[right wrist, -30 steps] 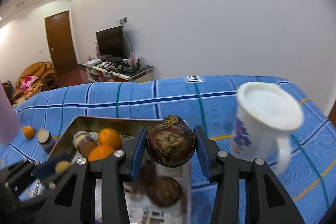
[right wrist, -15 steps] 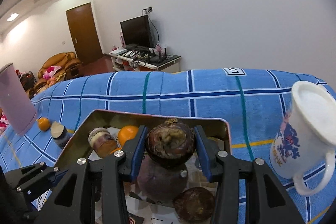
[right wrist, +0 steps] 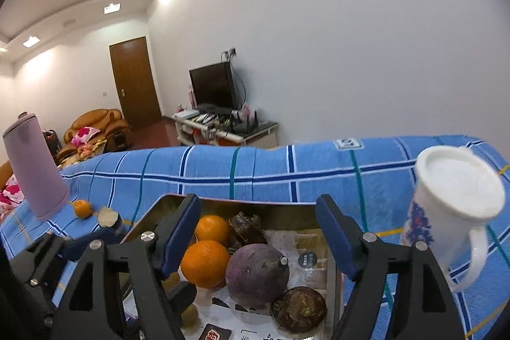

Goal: Organize fruits
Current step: 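Lower both fruits into the tin and open both grippers, then withdraw both grippers and move toward the sugarcane piece and orange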

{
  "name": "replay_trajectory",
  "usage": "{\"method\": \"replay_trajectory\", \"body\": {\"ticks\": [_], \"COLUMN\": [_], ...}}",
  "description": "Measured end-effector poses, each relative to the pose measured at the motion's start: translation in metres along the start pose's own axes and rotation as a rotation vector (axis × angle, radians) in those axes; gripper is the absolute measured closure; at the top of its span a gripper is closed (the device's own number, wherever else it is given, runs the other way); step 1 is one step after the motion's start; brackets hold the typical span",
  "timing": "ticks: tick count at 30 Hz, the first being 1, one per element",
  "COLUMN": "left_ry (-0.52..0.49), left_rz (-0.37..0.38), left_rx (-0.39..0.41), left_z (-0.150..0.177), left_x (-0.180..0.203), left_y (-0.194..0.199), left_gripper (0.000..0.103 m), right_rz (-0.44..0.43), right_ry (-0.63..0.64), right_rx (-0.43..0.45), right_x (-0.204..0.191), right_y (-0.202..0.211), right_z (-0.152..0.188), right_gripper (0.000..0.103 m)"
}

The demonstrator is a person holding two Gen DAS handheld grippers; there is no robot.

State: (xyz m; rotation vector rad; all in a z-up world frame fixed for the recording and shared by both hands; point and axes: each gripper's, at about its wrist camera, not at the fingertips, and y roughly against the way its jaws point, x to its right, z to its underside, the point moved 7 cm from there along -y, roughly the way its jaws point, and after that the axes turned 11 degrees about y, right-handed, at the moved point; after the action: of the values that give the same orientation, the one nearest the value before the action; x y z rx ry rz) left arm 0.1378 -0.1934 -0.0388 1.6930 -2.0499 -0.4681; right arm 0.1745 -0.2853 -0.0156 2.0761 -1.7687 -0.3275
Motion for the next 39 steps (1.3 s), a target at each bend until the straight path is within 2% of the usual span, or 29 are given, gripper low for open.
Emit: {"method": "replay_trajectory", "body": {"ticks": [3,6,8,10,13,30,36,39], "left_ry": [-0.012,-0.001,0.014,0.037,0.057,0.060,0.063,0.032], "left_rz": [-0.016,-0.048,-0.063,-0.075,-0.085,-0.080,-0.065,-0.088], "left_rx": [0.045,0.076,0.075,0.074,0.085,0.086,0.051,0.037], "left_z": [0.000,-0.002,-0.002,-0.002,-0.001,0.012,0.020,0.020], "left_x": [-0.001,-0.012,-0.019,-0.028,-0.035,-0.043,-0.046,-0.054], "left_y": [0.011,0.017,0.018,0.021,0.026,0.048,0.054,0.052], "left_gripper": [0.000,0.000,0.000,0.000,0.000,0.000,0.000,0.000], "right_rz": [0.064,0.138,0.179,0.220,0.261,0.266,0.279,0.287], "right_ry": [0.046,0.087,0.091,0.086,0.065,0.067,0.066,0.048], "right_rx": [0.019,0.080,0.136,0.164,0.193,0.146,0.138,0.129], "right_x": [-0.005,-0.005,-0.003,0.002,0.008,0.002,-0.001,0.003], "right_y": [0.007,0.020,0.032,0.041,0.051,0.090,0.100,0.103], "right_z": [-0.002,-0.007,-0.010,-0.012,-0.013,0.009,0.013,0.014], "right_gripper": [0.026,0.026,0.025,0.020,0.019,0.019,0.019,0.019]}}
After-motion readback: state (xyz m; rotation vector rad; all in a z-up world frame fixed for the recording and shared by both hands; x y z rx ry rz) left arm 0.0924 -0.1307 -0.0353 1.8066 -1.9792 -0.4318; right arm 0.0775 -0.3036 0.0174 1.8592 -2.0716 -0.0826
